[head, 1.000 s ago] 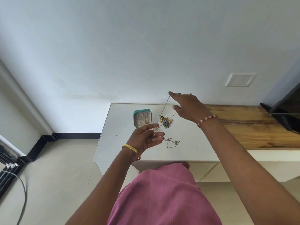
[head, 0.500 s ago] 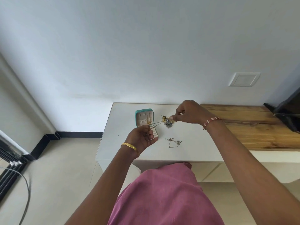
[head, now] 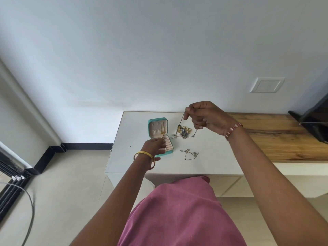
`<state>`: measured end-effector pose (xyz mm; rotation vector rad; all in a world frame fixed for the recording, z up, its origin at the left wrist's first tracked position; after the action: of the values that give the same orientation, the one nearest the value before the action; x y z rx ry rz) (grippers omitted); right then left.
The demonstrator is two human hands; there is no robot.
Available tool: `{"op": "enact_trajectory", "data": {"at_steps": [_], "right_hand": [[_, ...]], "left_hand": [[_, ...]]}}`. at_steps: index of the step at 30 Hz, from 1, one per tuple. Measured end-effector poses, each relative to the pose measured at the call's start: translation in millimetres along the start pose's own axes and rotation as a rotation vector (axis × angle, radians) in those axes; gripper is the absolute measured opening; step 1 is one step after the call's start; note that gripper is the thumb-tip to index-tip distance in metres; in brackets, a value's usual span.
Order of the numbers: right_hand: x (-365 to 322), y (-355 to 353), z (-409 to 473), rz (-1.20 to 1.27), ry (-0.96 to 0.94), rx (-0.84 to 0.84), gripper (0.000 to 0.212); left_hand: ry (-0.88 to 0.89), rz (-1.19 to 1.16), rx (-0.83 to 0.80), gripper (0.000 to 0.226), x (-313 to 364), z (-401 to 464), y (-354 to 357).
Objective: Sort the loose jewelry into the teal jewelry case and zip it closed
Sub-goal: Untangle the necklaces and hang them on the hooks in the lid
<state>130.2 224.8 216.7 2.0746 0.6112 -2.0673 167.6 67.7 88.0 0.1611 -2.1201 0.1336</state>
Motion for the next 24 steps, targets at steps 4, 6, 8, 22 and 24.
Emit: {"op": "enact_trajectory", "data": {"at_steps": [4, 6, 8, 22, 24], "right_hand": [[-2.8, 14.2, 1.3, -0.110, 0.011, -0.080, 0.026], [-3.2, 19.9, 1.9, -0.153, 0.023, -0.094, 0.024], [-3.5, 22.4, 2.8, -0.201, 0.027, -0.086, 0.024], [50.6, -36.4, 1.1, 0.370, 0.199, 0.252, 0.039], [62.8, -43.2, -1.4, 0.552, 0.221, 0.302, 0.039]], "left_hand": [[0.193, 0.164, 0.016, 0.043, 16.8, -4.2, 9.9], [0.311, 0.111, -0.020, 0.040, 28.9, -11.8, 17.7], [0.385, 0.059, -0.106, 0.033, 36.8, -19.6, 26.2], [0.041, -0.715, -0.276, 0.025, 25.0, -11.7, 4.6], [0.020, -0.804, -0.249, 0.025, 22.6, -6.9, -2.6]]}}
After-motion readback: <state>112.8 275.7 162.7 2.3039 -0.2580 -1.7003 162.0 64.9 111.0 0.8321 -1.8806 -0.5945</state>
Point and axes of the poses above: each hand's wrist, its own z-axis towards the middle knuckle, its own y-axis out of the palm, x = y × z, the point moved 6 cm from there along z, towards the middle knuckle, and after that the axes turned 7 degrees about x, right-handed, at the moved point
